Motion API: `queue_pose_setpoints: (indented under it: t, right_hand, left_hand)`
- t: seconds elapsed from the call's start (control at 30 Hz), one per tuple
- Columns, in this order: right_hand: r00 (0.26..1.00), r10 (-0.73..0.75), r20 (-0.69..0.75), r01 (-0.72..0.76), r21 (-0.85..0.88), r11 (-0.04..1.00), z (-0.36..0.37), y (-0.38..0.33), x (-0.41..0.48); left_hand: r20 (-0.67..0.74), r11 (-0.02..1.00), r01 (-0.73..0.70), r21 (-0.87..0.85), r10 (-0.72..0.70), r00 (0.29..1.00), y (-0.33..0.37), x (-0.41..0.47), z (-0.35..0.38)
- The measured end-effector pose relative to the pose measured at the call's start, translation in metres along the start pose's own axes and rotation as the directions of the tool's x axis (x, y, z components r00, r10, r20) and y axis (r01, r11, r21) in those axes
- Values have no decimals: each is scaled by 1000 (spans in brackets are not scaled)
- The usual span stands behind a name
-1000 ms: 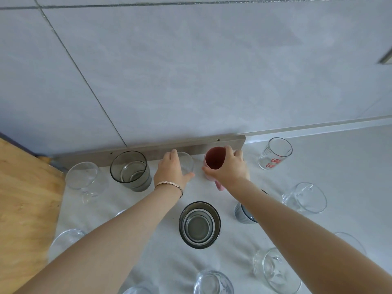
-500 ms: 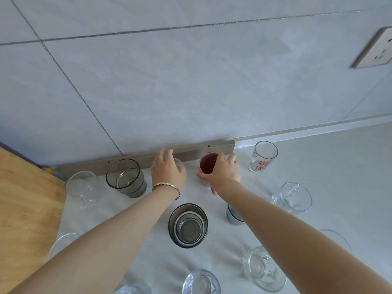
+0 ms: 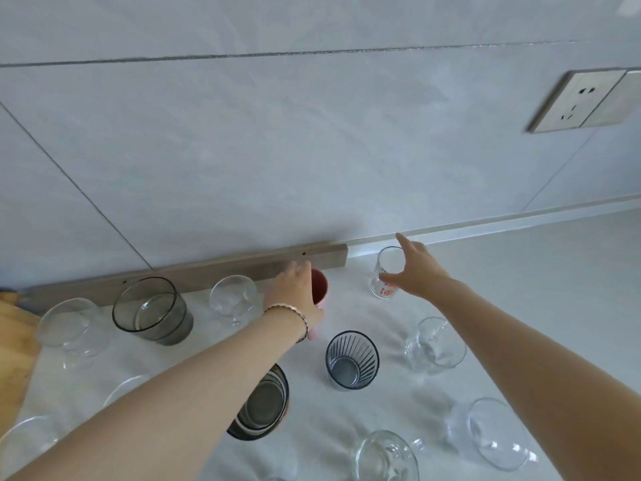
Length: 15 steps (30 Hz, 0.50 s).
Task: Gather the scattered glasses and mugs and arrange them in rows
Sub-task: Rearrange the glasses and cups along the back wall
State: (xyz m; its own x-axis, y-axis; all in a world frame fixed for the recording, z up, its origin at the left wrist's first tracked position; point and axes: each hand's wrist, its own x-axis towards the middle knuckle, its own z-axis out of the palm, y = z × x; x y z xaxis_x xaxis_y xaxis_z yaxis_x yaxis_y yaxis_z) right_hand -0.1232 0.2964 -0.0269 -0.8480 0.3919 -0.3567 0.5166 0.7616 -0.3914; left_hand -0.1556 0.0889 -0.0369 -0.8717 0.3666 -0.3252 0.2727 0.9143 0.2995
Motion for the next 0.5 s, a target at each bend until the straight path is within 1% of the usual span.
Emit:
queue_pose_setpoints:
  t: [0.03,0.13,0.17,0.33,0.4,0.5]
  right_hand:
    - [1000,-5,0,5,31,1000,4,1,1]
    - [996,16,-91,-7,98,995,14,2,-2]
    - [995,14,-102,-3,108,994,18,1,-4]
    - [996,-66,-62,71,73,995,37,-12,-16]
    - [995,-51,-86,56,51,997,42,-17,-18]
    - [992,10,-123,-5,44,999,44,-20,-17]
  left_hand:
    - [-12,1000,7,-8,-7,1000,-1,1,2]
    - [-21,998,7,-59,-8,1000,-4,3,1]
    - [-24,997,6,-78,-8,1000,-5,4,0]
    - [-63,986,43,-159,-53,997,-2,4,2]
    - [-80,985,43,-170,-57,995,-2,3,4]
    - [-84,984,39,-174,-54,995,-2,3,4]
